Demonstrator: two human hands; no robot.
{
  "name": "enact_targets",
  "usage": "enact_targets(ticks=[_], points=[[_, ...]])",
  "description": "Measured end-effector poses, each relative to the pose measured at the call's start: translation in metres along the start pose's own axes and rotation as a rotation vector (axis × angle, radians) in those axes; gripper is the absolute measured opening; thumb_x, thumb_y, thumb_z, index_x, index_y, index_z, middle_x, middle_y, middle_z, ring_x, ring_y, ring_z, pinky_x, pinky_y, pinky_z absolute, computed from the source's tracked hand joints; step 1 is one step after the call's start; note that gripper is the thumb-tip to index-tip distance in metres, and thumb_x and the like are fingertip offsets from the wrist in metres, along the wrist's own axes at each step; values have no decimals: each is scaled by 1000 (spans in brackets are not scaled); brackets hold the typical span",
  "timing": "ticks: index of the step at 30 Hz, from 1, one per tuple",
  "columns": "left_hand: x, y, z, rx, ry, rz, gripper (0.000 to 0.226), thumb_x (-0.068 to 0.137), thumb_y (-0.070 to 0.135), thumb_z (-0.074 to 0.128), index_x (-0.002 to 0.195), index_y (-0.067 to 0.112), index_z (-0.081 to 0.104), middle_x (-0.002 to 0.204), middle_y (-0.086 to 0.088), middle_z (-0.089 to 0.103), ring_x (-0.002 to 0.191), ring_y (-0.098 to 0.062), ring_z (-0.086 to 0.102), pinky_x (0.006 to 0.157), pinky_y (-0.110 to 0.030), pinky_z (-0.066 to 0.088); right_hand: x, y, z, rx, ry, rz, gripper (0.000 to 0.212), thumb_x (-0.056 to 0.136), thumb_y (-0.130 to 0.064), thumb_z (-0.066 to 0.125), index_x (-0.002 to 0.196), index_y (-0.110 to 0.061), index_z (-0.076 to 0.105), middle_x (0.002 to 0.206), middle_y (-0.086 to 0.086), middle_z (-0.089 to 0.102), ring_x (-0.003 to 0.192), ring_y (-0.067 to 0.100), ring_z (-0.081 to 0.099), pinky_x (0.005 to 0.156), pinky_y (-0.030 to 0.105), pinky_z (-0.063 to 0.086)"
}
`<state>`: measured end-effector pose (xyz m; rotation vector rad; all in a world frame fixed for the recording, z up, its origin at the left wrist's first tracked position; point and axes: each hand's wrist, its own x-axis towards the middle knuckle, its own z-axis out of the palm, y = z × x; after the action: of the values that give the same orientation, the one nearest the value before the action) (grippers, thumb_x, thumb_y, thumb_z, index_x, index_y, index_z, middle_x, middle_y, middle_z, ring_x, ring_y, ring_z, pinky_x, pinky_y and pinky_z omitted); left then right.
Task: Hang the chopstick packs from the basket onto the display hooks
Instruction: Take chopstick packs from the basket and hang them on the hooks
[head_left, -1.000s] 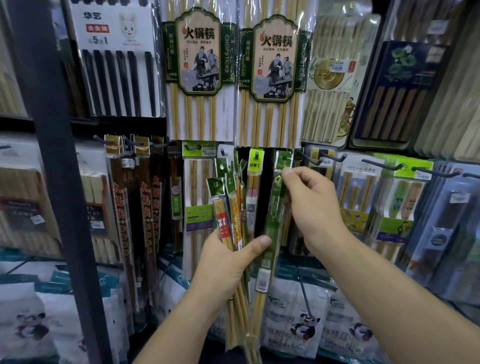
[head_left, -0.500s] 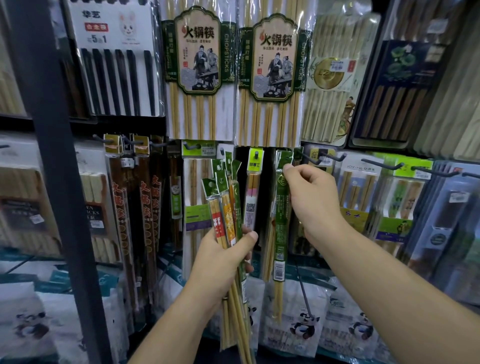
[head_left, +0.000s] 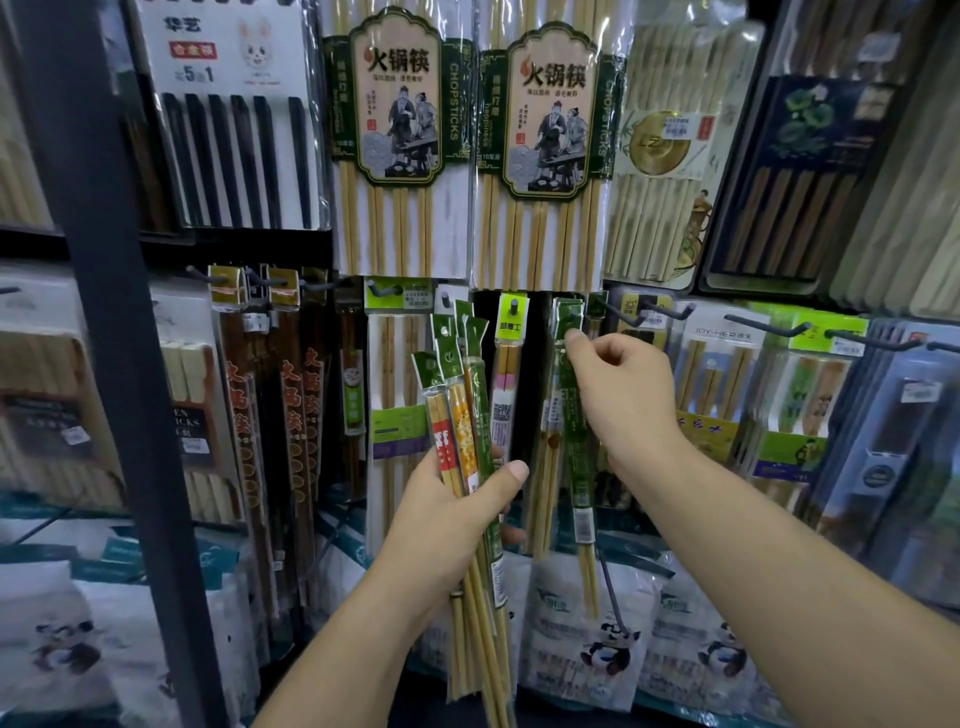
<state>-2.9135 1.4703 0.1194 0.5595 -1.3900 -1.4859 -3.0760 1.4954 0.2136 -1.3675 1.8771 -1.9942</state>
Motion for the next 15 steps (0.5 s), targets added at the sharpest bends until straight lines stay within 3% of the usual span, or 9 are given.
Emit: enact_targets(ticks=[4,8,11,15], points=[[0,0,-1,14,-19,12,21,85,18,84,100,18,69,83,1,69,71,-14,68,60,-35,61,-8,3,0,-60,45,10,33,95,-41,66,77,-16,53,64,-7,49,59,9,47,61,28,41],[0,-2,-2,17,-63,24,24,85,16,85,101,13,66,80,1,72,71,-16,71,63,-39,63,-25,-2,-3,-40,4,-89,25,94,-33,68,78,-19,57,60,-13,54,54,-3,49,51,12,42],[0,-2,-1,15,-101,38,21,81,20,87,93,25,70,84,-3,75,74,-21,73,65,-42,63,-36,-10,0,36,-216,-93,19,93,-37,70,79,-24,67,66,-16,62,63,-4,56,58,9,46],[-2,-1,0,36,-105,53,30,72,31,90,95,28,70,85,-8,75,69,-25,71,61,-39,61,-42,-17,2,20,-397,-46,14,88,-38,76,88,-24,73,86,-2,73,81,12,68,76,28,60]])
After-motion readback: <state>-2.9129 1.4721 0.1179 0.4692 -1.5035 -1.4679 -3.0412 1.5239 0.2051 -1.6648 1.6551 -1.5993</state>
